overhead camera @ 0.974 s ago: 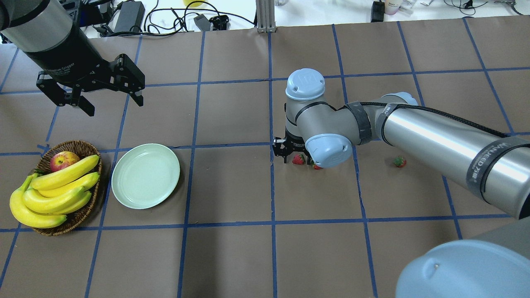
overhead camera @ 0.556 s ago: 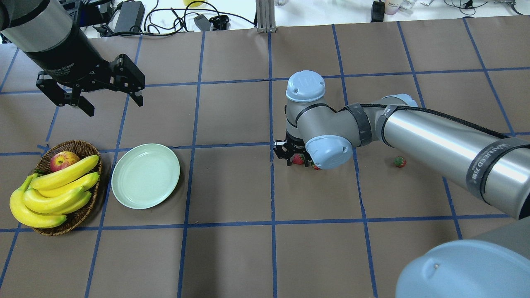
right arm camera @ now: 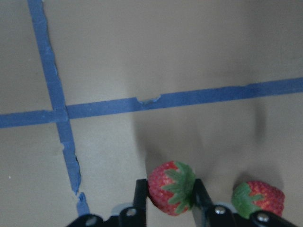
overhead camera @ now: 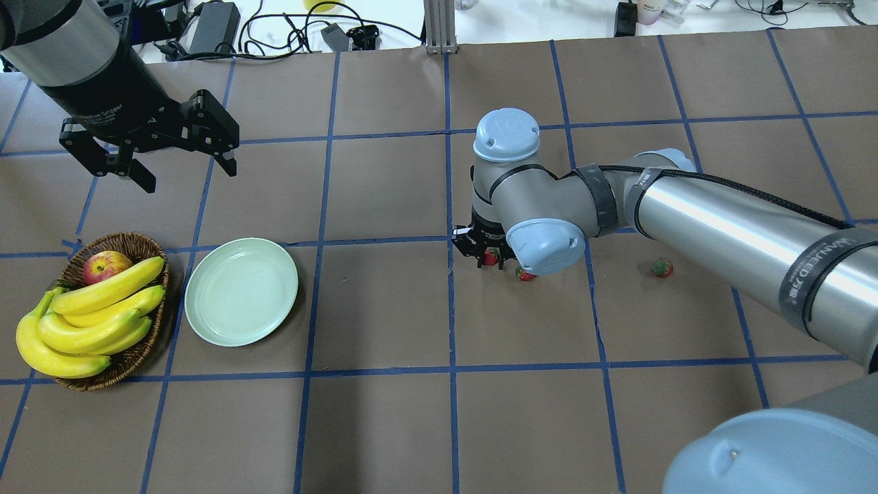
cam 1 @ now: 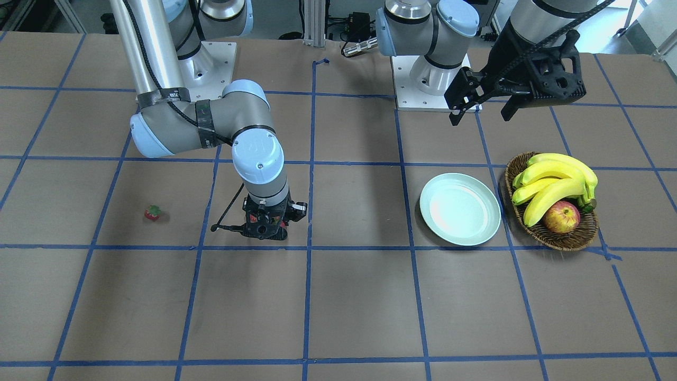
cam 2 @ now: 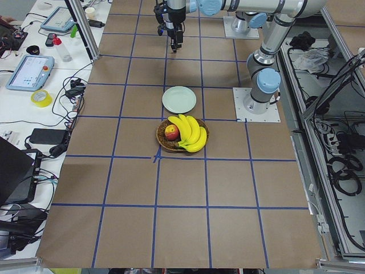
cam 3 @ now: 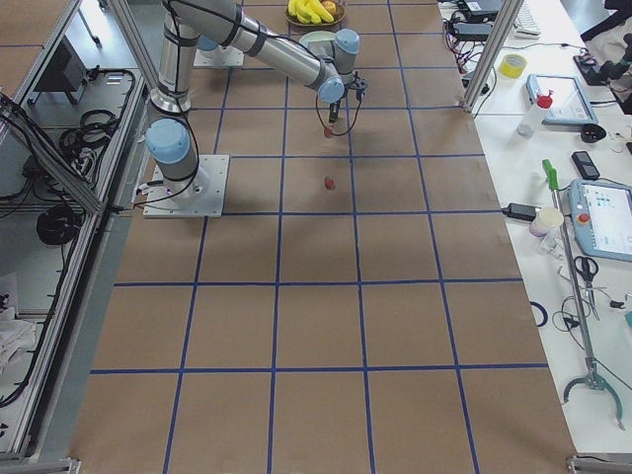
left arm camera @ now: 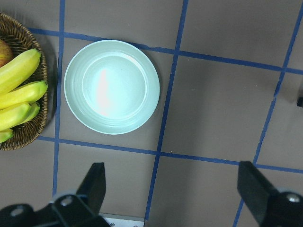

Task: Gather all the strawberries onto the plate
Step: 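Carry the strawberry toward the plate and release it on the table beside it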

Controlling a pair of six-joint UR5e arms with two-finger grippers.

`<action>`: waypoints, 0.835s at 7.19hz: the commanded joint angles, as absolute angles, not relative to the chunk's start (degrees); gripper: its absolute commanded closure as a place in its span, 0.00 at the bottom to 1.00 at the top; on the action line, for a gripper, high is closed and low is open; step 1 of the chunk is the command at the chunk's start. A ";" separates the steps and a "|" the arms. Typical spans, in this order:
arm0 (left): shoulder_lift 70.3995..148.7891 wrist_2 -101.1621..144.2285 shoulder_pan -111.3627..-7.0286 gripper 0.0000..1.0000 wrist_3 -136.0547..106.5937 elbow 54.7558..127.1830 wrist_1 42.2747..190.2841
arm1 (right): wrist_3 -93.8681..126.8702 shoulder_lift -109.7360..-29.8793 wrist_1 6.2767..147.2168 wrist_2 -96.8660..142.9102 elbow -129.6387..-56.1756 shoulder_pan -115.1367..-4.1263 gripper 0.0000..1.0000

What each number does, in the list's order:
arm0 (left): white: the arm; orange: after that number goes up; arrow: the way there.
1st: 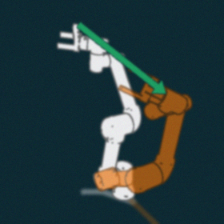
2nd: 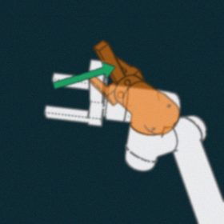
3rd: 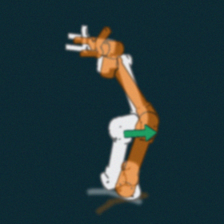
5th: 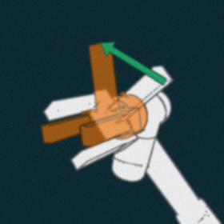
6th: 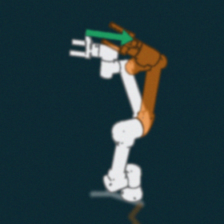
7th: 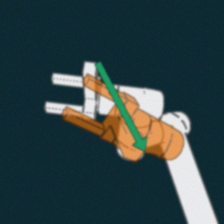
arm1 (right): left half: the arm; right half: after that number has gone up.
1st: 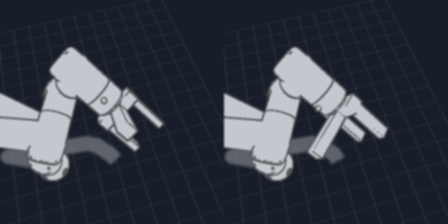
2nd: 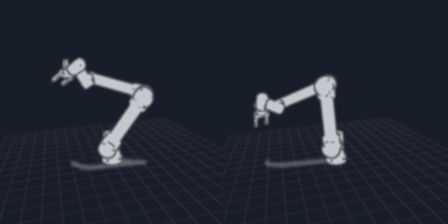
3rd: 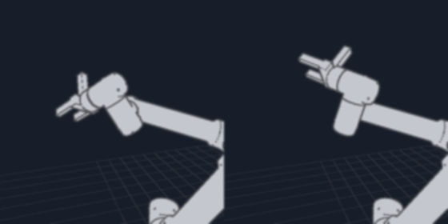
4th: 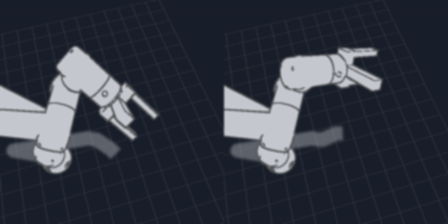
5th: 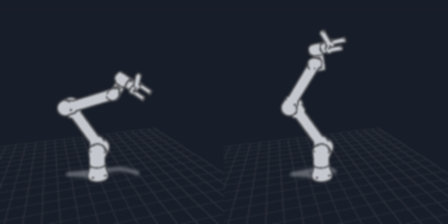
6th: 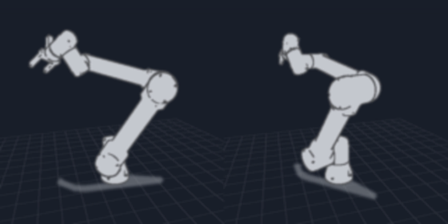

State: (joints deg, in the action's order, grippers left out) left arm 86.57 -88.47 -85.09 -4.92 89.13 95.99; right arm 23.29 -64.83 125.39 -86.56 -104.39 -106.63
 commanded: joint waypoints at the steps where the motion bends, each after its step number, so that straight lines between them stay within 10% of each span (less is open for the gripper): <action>1: 86.57 -88.51 -85.08 0.00 -4.92 89.21 96.06 | 27.22 -64.95 125.42 -82.99 -100.92 -108.70 0.99; 6: 86.84 -88.33 -85.17 0.00 -4.83 90.88 95.27 | 47.07 -58.73 129.54 -78.93 -95.46 -121.71 0.97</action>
State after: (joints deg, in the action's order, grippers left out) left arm 86.70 -88.37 -85.16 -4.87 90.65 95.45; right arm 41.61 -61.05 127.75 -79.51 -96.46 -118.60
